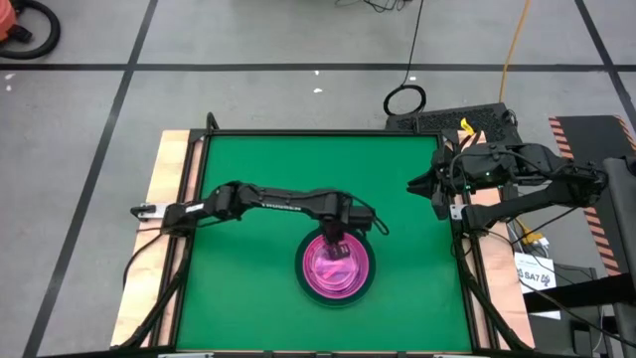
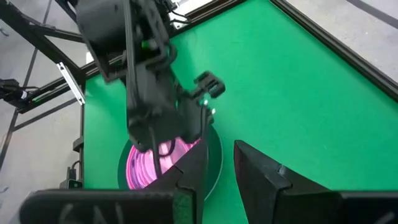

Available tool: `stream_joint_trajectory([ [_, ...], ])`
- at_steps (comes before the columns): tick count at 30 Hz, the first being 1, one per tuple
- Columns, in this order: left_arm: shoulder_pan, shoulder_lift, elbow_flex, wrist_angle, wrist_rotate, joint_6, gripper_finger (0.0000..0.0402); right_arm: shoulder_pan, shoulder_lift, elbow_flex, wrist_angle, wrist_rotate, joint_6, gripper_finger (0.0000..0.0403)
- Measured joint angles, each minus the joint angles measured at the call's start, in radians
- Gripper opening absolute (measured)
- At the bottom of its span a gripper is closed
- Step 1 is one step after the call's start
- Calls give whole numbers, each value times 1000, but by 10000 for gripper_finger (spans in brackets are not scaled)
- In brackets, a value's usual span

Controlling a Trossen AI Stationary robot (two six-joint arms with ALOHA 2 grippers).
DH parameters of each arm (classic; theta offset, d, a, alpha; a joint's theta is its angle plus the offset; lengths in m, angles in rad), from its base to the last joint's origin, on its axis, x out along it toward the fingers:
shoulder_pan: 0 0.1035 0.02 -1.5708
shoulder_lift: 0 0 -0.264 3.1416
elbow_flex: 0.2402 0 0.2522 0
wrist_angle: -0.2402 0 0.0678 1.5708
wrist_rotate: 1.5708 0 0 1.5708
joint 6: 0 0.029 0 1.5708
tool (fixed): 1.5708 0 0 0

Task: Stack plastic plates
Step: Stack the pink transparent plate on top of the other pink transparent plate, then return to Home Position

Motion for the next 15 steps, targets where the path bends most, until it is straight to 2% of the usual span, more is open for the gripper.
stream_joint_trajectory([
  [9, -14, 32, -1, 29, -3, -22, 51, 0, 0, 0, 1, 0, -10, 73],
  [15, -13, 10, 39, -31, -32, -66, 51, 0, 0, 0, 0, -2, -8, 73],
])
